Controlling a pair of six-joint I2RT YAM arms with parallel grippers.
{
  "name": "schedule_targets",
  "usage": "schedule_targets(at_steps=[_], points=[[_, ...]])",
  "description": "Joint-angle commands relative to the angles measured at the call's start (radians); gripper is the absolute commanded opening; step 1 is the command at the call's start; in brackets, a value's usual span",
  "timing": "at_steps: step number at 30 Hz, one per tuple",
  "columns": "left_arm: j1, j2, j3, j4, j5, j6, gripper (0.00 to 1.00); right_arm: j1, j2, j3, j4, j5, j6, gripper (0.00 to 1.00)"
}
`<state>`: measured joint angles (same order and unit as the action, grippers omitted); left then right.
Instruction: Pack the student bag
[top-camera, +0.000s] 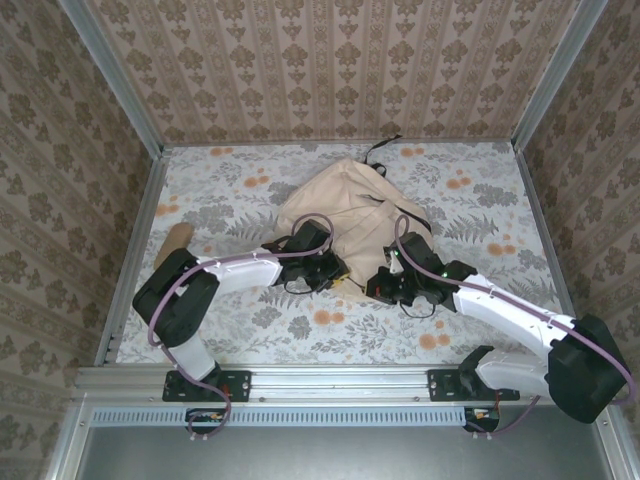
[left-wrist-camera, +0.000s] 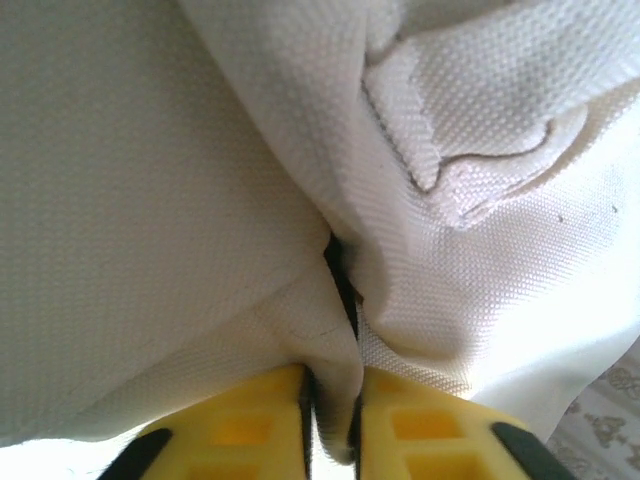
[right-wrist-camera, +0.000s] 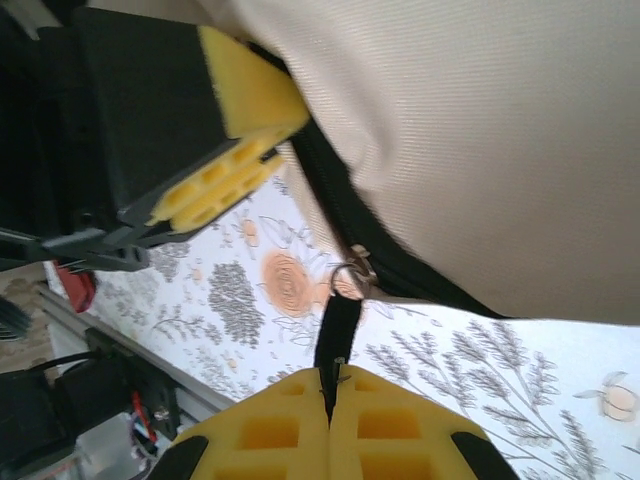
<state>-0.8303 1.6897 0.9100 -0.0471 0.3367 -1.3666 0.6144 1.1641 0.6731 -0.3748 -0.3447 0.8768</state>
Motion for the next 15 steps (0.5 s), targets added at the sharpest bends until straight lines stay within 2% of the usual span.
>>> schedule_targets(at_steps=[1,5,9,15], points=[[0.007,-0.022,0.009,-0.033,-0.036,0.017,0.1,0.007,-0.042,0.046,-0.153,0.082,-0.058,0.0],[0.024,-0.031,-0.012,-0.036,-0.045,0.027,0.0,0.005,-0.053,0.113,-0.341,0.19,-0.119,0.0],[0.04,-0.039,-0.027,-0.038,-0.05,0.04,0.0,0.005,-0.058,0.152,-0.454,0.286,-0.143,0.0],[0.062,-0.052,-0.038,-0.056,-0.06,0.061,0.0,0.002,-0.056,0.192,-0.522,0.463,-0.157,0.0]])
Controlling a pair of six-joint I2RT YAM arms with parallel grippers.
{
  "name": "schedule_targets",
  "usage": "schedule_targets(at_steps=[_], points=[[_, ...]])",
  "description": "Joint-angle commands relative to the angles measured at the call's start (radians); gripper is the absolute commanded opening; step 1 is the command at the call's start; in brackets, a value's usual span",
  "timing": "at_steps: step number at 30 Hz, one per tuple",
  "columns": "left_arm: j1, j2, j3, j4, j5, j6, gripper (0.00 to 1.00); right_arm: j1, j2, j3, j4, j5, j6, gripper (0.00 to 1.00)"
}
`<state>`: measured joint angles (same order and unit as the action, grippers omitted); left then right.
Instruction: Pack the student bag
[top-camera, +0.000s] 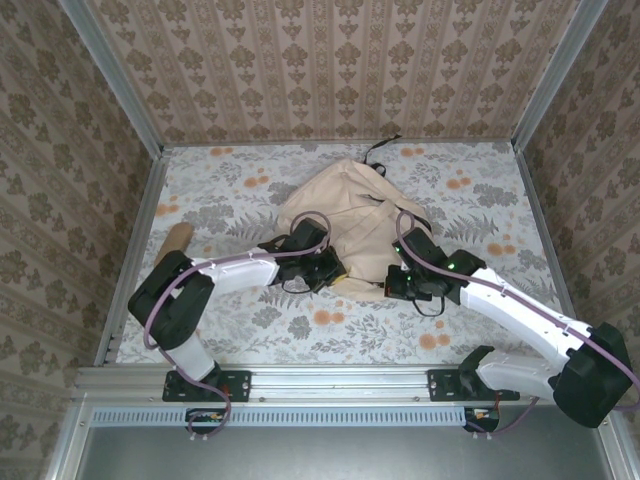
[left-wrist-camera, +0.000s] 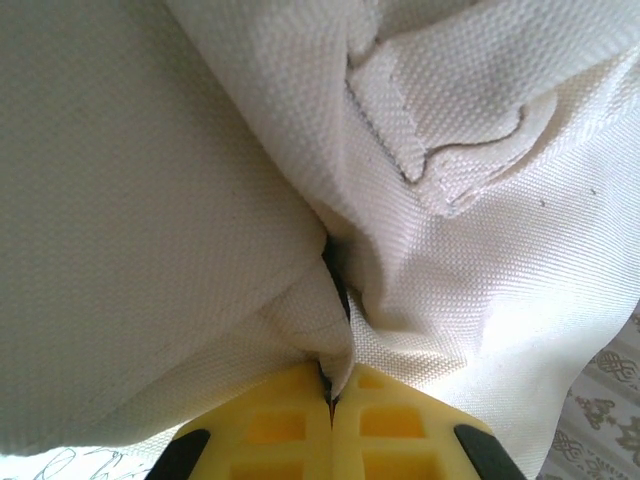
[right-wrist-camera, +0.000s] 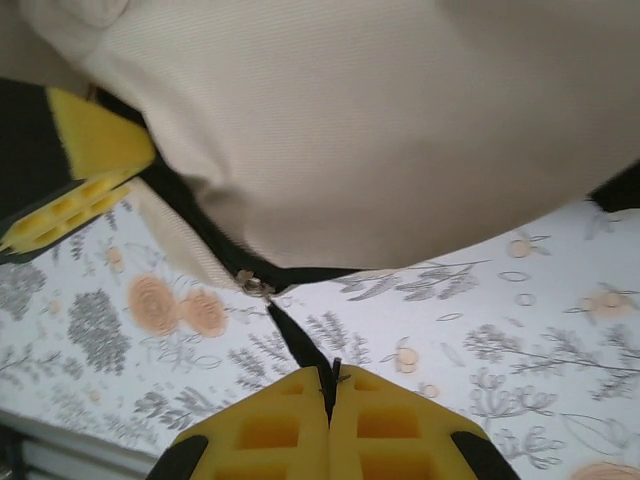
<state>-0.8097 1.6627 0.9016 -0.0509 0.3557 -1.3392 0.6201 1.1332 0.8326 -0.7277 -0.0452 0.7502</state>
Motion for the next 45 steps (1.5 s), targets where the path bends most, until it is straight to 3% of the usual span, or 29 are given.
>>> schedule_targets(at_steps=[1,5,16,24,28,30,32,35,39,45], points=[[0.045,-0.029,-0.032,-0.055,-0.078,0.037,0.0,-0.006,-0.023,0.036,-0.173,0.188,-0.032,0.0],[0.066,-0.056,-0.042,-0.079,-0.087,0.056,0.0,-0.02,-0.011,0.051,-0.168,0.28,-0.052,0.0],[0.163,-0.12,-0.05,-0.144,-0.099,0.145,0.0,-0.051,0.088,0.095,-0.062,0.355,-0.098,0.0],[0.291,-0.159,-0.017,-0.233,-0.14,0.264,0.0,-0.008,0.15,0.169,0.123,0.047,-0.159,0.0],[0.313,-0.178,0.013,-0.27,-0.14,0.32,0.0,0.027,0.162,0.167,0.251,-0.156,-0.15,0.0],[0.308,-0.203,0.013,-0.286,-0.139,0.317,0.1,0.04,0.159,0.168,0.295,-0.212,-0.13,0.0],[0.299,-0.238,-0.002,-0.305,-0.139,0.3,0.31,0.046,0.158,0.177,0.32,-0.234,-0.115,0.0],[0.27,-0.299,-0.034,-0.317,-0.137,0.264,0.48,0.049,0.165,0.219,0.317,-0.24,-0.115,0.0],[0.214,-0.377,-0.08,-0.27,-0.114,0.182,0.6,0.05,0.192,0.264,0.308,-0.263,-0.125,0.0],[0.141,-0.377,-0.151,-0.036,-0.048,0.003,0.68,0.061,0.232,0.269,0.341,-0.313,-0.116,0.0]])
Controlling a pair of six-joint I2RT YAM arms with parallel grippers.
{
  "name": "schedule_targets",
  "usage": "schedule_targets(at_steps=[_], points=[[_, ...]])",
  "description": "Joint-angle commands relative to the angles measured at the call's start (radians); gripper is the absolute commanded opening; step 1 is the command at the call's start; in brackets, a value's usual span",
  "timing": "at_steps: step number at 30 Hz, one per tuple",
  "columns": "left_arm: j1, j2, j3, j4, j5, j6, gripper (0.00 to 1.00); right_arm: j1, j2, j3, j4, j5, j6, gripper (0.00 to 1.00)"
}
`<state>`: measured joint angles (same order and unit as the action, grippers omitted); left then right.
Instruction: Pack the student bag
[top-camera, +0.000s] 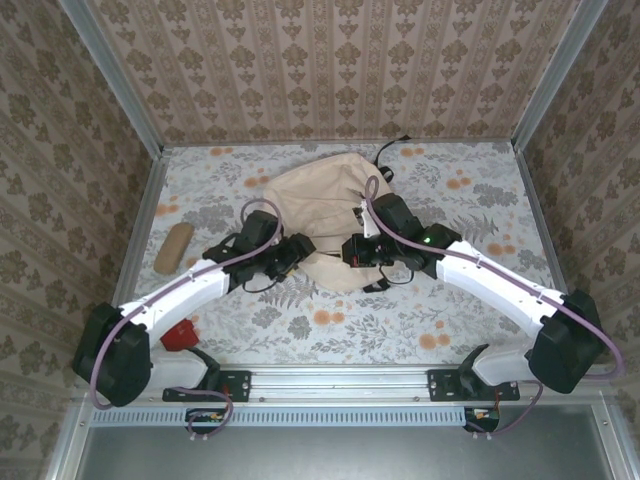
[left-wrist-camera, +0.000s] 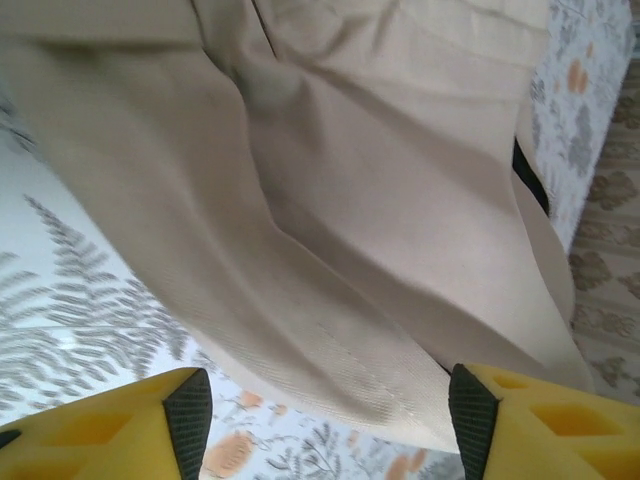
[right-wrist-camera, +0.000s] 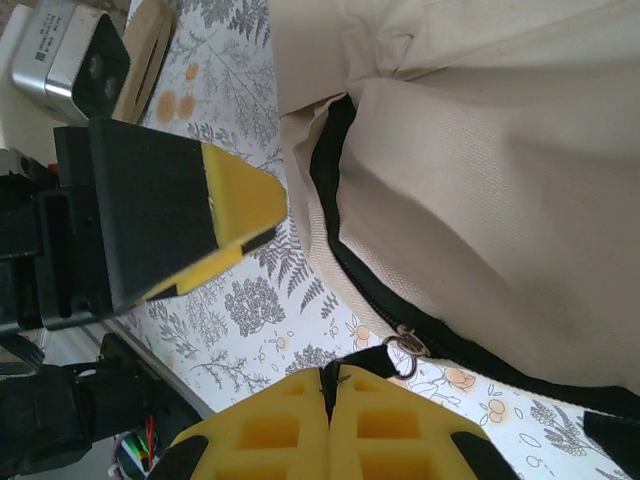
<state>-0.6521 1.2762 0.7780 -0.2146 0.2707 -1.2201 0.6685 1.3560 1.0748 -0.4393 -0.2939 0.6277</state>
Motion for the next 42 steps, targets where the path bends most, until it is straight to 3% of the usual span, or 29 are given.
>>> schedule_targets(at_steps=[1,7,11,17,23,30,37,42], points=[[-0.021,0.022,-0.026,0.151,0.042,-0.129,0.68,0.015,0.011,0.022,0.057,-0.069,0.008,0.0],[-0.036,0.123,0.011,0.212,0.068,-0.164,0.67,0.029,-0.014,-0.013,0.041,-0.091,0.006,0.0],[-0.037,0.169,0.034,0.171,0.036,-0.161,0.6,0.031,-0.039,-0.044,-0.011,-0.098,-0.009,0.0],[-0.036,0.207,0.05,0.132,0.014,-0.138,0.32,0.031,-0.072,-0.08,-0.092,-0.014,-0.02,0.0],[-0.043,0.219,0.09,-0.049,-0.094,-0.028,0.08,0.029,-0.122,-0.079,-0.254,0.259,-0.018,0.0],[-0.042,0.234,0.08,-0.077,-0.11,-0.001,0.02,0.004,-0.12,-0.035,-0.361,0.509,-0.018,0.0],[-0.035,0.229,0.075,-0.103,-0.125,0.017,0.0,-0.032,-0.086,-0.006,-0.399,0.657,-0.021,0.0],[-0.026,0.214,0.061,-0.107,-0.13,0.022,0.0,-0.068,-0.081,-0.003,-0.408,0.694,-0.038,0.0]])
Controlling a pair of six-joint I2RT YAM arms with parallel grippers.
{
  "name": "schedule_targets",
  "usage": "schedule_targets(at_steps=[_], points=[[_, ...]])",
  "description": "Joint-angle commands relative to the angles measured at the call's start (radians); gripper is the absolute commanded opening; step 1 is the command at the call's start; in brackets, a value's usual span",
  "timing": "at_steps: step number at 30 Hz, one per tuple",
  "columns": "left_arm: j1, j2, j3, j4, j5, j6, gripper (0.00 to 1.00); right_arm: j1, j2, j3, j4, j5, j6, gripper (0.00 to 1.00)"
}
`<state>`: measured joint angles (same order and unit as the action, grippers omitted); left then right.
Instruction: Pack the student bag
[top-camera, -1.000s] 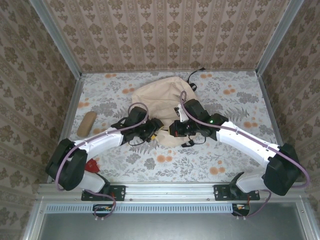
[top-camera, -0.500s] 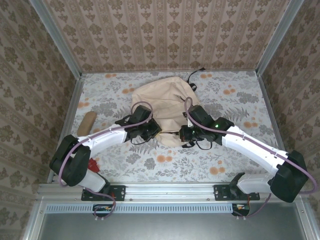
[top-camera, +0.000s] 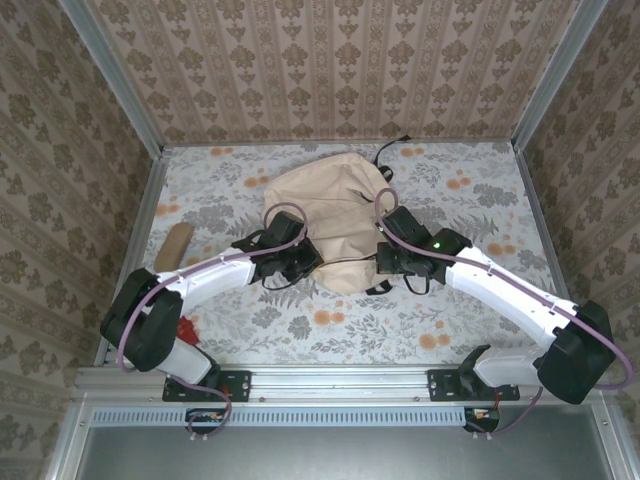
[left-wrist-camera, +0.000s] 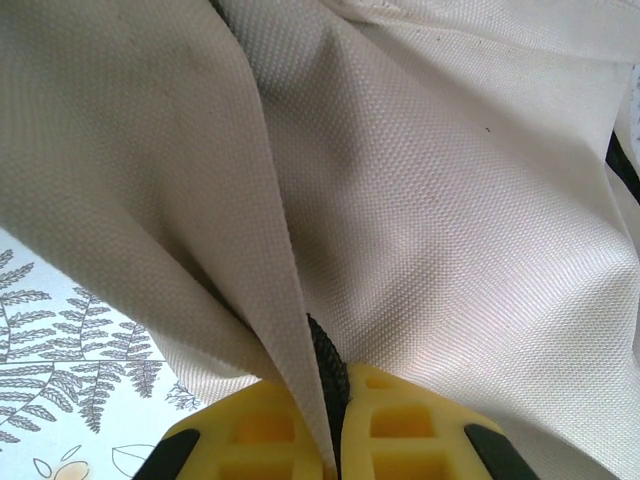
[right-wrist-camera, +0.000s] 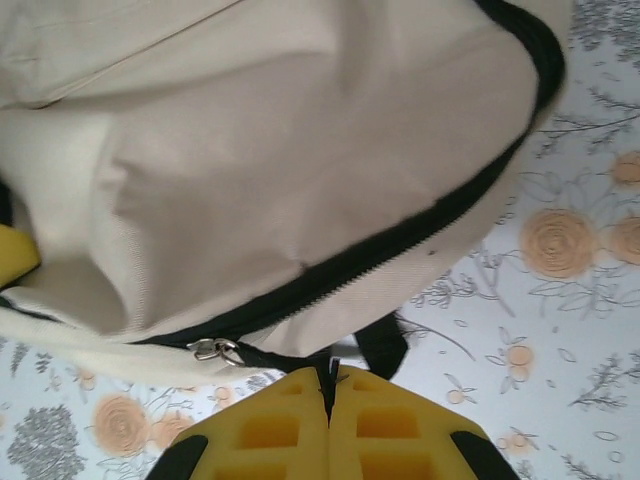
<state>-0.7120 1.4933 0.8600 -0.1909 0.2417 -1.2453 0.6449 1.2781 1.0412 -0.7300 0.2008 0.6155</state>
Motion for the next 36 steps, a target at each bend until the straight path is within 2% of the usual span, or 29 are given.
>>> schedule_targets(at_steps=[1,7,10,16,20,21,22,26,28,32,36], points=[[0.036,-0.007,-0.023,-0.131,-0.102,0.049,0.0,-0.052,-0.005,0.031,-0.119,0.203,-0.027,0.0],[0.052,-0.021,-0.021,-0.138,-0.102,0.068,0.0,-0.093,-0.008,0.032,-0.116,0.212,-0.034,0.0],[0.058,-0.028,-0.015,-0.143,-0.1,0.081,0.0,-0.097,-0.012,0.037,-0.092,0.158,-0.06,0.0],[0.128,-0.049,0.023,-0.199,-0.11,0.173,0.0,-0.081,-0.026,0.015,0.056,-0.238,-0.143,0.0],[0.197,-0.098,0.046,-0.275,-0.151,0.245,0.0,-0.03,-0.006,0.006,0.142,-0.376,-0.112,0.0],[0.211,-0.109,0.047,-0.289,-0.154,0.255,0.03,-0.018,0.004,0.004,0.168,-0.4,-0.102,0.0],[0.225,-0.123,0.047,-0.302,-0.153,0.261,0.1,-0.004,0.015,0.001,0.187,-0.425,-0.087,0.0],[0.244,-0.197,0.033,-0.363,-0.145,0.241,0.46,0.041,0.08,0.031,0.264,-0.471,-0.029,0.0],[0.243,-0.255,0.01,-0.369,-0.125,0.21,0.56,0.066,0.105,0.059,0.276,-0.47,-0.02,0.0],[0.231,-0.376,-0.056,-0.352,-0.083,0.12,0.63,0.102,0.177,0.094,0.33,-0.51,0.002,0.0],[0.191,-0.429,-0.086,-0.301,-0.037,0.042,0.66,0.134,0.242,0.138,0.365,-0.568,0.004,0.0]])
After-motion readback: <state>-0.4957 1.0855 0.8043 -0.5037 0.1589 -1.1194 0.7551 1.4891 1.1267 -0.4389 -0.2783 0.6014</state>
